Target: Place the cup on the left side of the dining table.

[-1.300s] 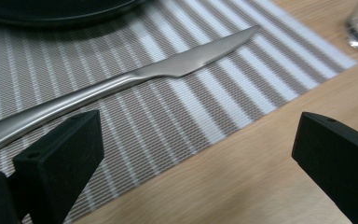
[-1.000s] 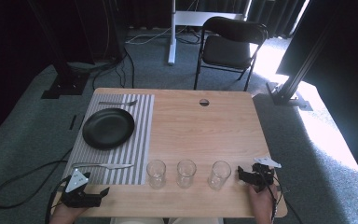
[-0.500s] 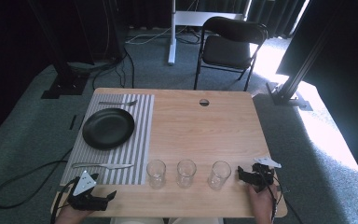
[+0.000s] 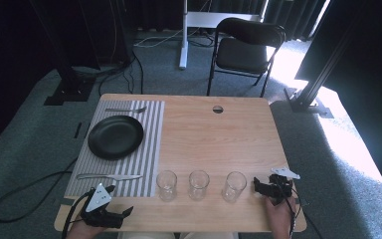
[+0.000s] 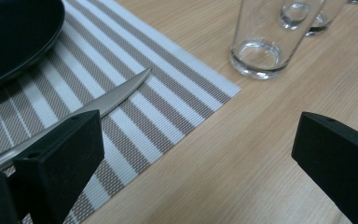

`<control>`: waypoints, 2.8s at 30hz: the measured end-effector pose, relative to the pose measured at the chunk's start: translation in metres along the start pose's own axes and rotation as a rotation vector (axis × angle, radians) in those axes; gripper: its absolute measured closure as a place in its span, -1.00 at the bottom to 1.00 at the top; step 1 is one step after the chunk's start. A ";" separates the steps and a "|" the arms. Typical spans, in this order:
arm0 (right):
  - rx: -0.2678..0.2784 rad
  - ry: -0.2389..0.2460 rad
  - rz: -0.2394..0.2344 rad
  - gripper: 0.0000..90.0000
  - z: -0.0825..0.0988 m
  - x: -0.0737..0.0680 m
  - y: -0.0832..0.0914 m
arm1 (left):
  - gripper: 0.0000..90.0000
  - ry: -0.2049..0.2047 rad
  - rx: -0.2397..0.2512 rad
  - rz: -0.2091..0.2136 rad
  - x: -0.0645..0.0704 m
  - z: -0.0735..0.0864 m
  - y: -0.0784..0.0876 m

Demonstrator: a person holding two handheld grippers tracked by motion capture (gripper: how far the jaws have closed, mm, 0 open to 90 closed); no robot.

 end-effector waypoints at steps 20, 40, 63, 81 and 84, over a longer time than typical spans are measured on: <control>0.000 0.000 0.000 -0.73 0.000 0.000 0.000 | -0.90 -0.059 0.011 0.078 0.031 -0.018 -0.018; 0.000 0.000 0.000 -0.73 0.000 0.000 0.000 | -0.90 -0.061 0.068 0.127 0.046 -0.044 -0.035; 0.001 0.002 -0.001 -0.73 0.000 0.000 0.000 | -0.90 -0.037 0.117 0.150 0.050 -0.065 -0.051; 0.001 0.002 0.000 -0.73 0.000 0.000 0.000 | -0.90 -0.022 0.184 0.162 0.058 -0.078 -0.073; 0.001 0.002 0.000 -0.73 0.000 0.000 0.000 | -0.90 -0.015 0.186 0.161 0.059 -0.079 -0.076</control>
Point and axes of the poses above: each handheld gripper's, and its own axes: y roughly backward along the jaws, z roughly out of its underside, x roughly to its right, the point moved 8 cm from there along -y, roughly forward along the jaws, and after that the axes turned 2 degrees about -x, right-handed, at the moved point
